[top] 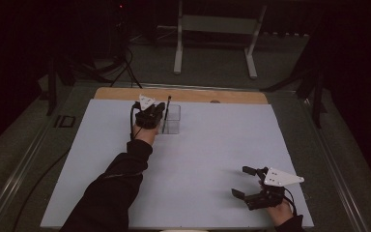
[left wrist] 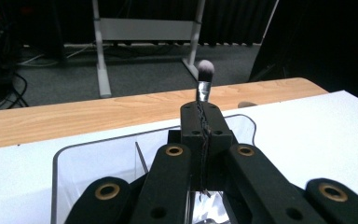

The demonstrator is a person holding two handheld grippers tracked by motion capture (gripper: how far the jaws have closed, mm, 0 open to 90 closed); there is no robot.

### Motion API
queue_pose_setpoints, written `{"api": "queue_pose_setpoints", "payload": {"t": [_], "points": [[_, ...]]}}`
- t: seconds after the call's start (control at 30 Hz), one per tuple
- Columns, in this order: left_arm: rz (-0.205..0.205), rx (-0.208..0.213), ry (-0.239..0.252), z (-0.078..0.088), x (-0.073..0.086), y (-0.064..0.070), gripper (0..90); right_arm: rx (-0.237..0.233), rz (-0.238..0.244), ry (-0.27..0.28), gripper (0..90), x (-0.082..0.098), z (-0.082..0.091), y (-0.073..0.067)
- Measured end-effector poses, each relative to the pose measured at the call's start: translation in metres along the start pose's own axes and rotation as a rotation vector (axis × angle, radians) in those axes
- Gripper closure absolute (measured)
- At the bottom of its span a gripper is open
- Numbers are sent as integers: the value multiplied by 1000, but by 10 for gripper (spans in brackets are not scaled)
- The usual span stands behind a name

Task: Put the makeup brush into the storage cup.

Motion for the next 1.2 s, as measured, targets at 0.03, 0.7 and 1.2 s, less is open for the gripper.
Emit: {"api": "queue_pose_setpoints", "payload": {"t": [0.03,0.7,1.2], "points": [[3,3,-7,0,-1,0,819,0,0,-1,97,0,0,0],[-47,-6,-70,11,-9,16,387,1,4,-2,97,0,0,0],[-114,82,-75,37,-14,26,125,5,4,-3,97,0,0,0]]}}
Point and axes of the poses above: each handheld gripper's, and its own axes: z roughly backward along the jaws, x roughly out of its underside, y roughly to its right, the point moved 3 cm from there along -z, roughly forward along the jaws, and after that the axes turned 4 degrees about -x, right-handed, at the moved point
